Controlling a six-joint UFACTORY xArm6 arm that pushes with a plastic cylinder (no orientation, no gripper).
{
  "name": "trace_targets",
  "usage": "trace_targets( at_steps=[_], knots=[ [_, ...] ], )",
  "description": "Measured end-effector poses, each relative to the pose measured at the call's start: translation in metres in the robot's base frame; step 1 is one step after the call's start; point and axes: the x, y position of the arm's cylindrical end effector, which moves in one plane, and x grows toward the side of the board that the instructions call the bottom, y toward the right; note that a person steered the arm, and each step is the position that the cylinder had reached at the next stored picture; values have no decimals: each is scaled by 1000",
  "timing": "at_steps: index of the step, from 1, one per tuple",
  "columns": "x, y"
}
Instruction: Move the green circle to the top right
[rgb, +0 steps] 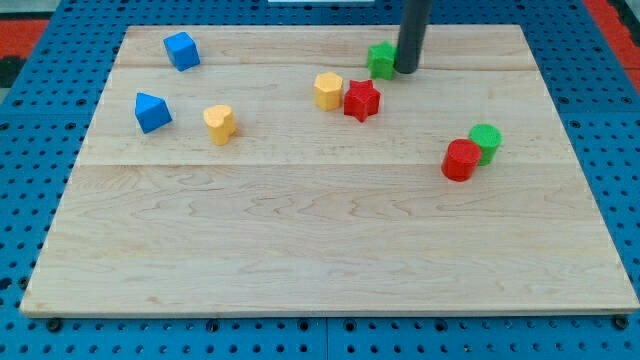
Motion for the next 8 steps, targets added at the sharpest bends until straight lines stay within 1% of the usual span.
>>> trace_targets(
  at_steps=[1, 2, 3, 4, 5, 6, 7, 8],
  knots=[
    [-21, -49],
    [-21, -62],
    [-10, 52],
    [52, 125],
    [165, 124],
    [200, 107],
    [162, 59],
    [118, 59]
  ],
)
